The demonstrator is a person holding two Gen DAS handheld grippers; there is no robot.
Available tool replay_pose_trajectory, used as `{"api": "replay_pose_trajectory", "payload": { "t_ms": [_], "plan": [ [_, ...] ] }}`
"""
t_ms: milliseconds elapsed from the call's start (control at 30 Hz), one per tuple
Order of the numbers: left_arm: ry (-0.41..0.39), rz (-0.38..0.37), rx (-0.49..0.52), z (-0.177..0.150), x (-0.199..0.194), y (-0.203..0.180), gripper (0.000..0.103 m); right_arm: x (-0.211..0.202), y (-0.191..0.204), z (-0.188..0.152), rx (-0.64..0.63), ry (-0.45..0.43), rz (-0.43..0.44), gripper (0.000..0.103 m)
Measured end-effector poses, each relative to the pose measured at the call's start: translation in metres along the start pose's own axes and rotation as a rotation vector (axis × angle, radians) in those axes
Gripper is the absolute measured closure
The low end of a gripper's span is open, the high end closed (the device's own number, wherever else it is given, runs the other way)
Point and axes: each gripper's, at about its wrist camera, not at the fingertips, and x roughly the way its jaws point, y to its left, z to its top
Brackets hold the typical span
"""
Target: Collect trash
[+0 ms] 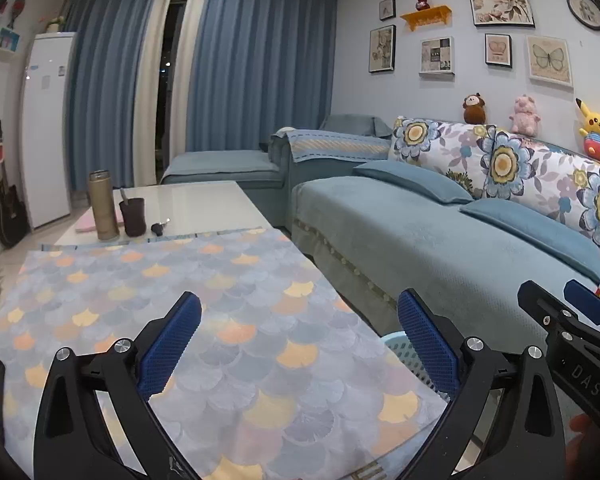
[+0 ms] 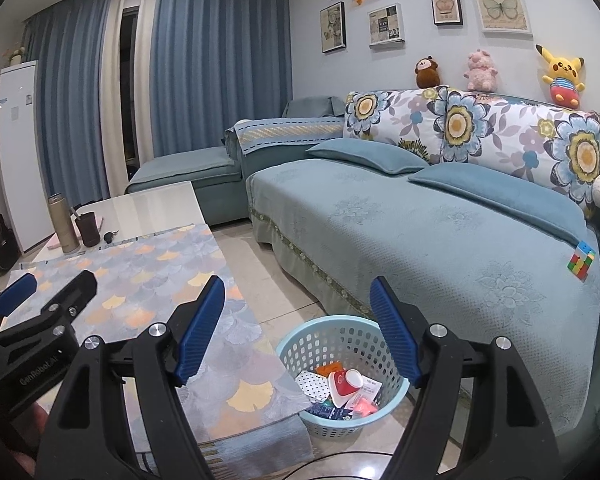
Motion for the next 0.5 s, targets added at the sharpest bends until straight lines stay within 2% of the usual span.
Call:
{"api": "replay_pose_trajectory", "payload": {
  "t_ms": [133, 500],
  "plan": [
    [0.009, 0.006, -0.019, -0.0008, 0.0017, 0.0020, 0.008, -0.0005, 0.0017, -0.0005, -0.006, -0.005, 0.007, 0.025],
    [0.010, 0.014, -0.040, -0.0006, 0.0016, 0.0026, 0.008, 0.0012, 0.0026, -0.0009, -0.007, 0.002, 0.016, 0.024]
  ]
}}
